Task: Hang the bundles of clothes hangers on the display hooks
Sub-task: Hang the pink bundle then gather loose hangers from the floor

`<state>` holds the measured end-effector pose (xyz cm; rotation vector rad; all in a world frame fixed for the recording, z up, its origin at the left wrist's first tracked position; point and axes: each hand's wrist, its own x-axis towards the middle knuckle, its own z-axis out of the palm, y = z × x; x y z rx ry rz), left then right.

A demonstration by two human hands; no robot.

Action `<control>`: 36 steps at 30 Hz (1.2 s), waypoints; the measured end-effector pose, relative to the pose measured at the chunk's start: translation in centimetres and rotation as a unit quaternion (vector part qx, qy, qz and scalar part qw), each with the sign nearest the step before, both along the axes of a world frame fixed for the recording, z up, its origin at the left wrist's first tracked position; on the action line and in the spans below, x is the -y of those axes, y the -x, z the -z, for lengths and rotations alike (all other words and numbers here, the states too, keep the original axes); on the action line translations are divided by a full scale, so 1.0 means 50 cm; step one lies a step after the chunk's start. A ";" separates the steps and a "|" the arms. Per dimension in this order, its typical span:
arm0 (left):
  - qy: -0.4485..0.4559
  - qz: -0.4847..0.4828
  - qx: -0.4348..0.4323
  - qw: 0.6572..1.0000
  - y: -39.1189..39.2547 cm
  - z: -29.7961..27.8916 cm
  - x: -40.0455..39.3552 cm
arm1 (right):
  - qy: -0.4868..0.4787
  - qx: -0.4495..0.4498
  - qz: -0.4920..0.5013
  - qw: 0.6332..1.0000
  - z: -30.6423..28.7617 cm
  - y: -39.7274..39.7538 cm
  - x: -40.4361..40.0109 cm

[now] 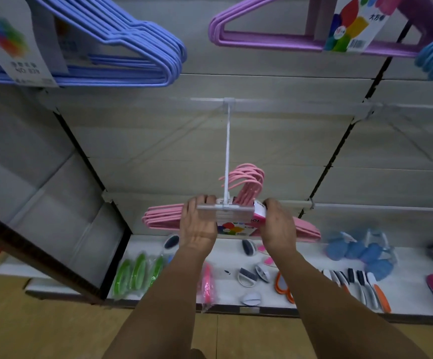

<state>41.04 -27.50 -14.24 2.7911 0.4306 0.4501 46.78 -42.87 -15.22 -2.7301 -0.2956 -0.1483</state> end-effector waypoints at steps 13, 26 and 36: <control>-0.032 0.007 0.004 0.999 -0.047 0.071 -0.070 | 0.046 -0.018 -0.100 0.994 0.029 -0.052 -0.037; 0.467 -0.084 0.101 0.874 -0.063 -0.024 -0.043 | -0.186 -0.084 -0.078 0.976 -0.090 -0.009 -0.108; 0.239 0.053 0.022 0.969 -0.067 -0.081 -0.024 | -0.158 -0.135 -0.091 0.974 -0.123 -0.004 -0.109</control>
